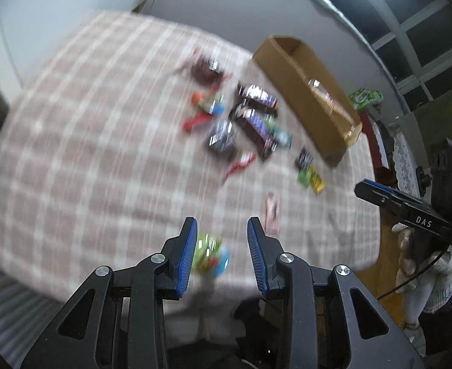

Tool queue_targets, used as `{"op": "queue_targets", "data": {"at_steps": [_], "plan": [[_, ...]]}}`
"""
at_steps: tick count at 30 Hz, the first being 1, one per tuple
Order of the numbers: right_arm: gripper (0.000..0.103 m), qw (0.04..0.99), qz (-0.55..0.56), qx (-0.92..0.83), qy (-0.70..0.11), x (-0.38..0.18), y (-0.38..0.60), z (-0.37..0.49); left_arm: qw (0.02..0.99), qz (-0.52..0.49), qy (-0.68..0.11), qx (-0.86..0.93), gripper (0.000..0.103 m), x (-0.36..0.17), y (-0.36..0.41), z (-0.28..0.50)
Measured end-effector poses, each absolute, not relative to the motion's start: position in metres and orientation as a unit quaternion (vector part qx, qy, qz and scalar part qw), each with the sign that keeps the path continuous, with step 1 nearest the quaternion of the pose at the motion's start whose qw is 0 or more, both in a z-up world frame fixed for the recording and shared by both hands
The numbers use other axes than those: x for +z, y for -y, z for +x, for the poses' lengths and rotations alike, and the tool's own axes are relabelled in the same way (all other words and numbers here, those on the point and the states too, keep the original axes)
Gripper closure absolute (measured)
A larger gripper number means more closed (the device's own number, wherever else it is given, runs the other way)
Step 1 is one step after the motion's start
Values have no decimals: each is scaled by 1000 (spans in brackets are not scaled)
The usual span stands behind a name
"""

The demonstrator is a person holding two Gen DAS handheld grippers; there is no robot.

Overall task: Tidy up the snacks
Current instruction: 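Grasp the green candy pack with the left tool while the right tool grasps the pink candy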

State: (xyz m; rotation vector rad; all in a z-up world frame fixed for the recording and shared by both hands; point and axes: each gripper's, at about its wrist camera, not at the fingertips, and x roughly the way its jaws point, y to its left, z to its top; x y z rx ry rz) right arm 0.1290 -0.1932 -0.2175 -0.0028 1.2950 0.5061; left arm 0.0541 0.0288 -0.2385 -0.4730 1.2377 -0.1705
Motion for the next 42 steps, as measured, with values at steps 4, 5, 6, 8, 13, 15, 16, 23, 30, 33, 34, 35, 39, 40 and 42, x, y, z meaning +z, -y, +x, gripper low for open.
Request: {"op": "queue_targets", "data": {"at_steps": [4, 5, 6, 8, 13, 15, 16, 23, 30, 33, 34, 35, 39, 40, 42], "plan": [[36, 754, -17, 242, -610, -233, 171, 121, 774, -218, -589, -78, 67, -255, -20, 40], [36, 750, -21, 243, -614, -238, 165, 119, 775, -214, -590, -76, 62, -257, -19, 38], [36, 747, -22, 244, -618, -242, 161, 118, 776, -205, -592, -73, 61, -259, -15, 37], [36, 740, -27, 247, -625, -251, 151, 116, 777, -195, -595, -70, 61, -264, -11, 32], [36, 728, -40, 241, -640, -269, 133, 115, 778, -164, -604, -55, 61, -276, -4, 28], [36, 724, -42, 235, -647, -276, 128, 116, 777, -162, -607, -52, 61, -280, -3, 27], [36, 723, -43, 230, -650, -279, 126, 117, 775, -163, -608, -49, 61, -283, -3, 26], [36, 716, -66, 216, -661, -294, 108, 123, 771, -177, -610, -37, 61, -295, -9, 27], [42, 720, -94, 205, -656, -299, 87, 126, 779, -166, -604, -35, 61, -297, -6, 34], [58, 722, -130, 203, -649, -299, 77, 123, 785, -155, -598, -36, 61, -296, -3, 35], [64, 722, -136, 203, -647, -299, 76, 123, 788, -153, -595, -36, 63, -296, -2, 34], [65, 722, -139, 204, -646, -299, 76, 123, 791, -148, -592, -35, 66, -296, -2, 33], [80, 722, -135, 205, -646, -299, 83, 126, 798, -133, -587, -35, 75, -296, -3, 30], [81, 722, -134, 206, -647, -299, 83, 128, 799, -132, -586, -34, 77, -296, -4, 30], [81, 723, -133, 208, -646, -299, 82, 129, 799, -133, -585, -35, 79, -296, -6, 29]]}}
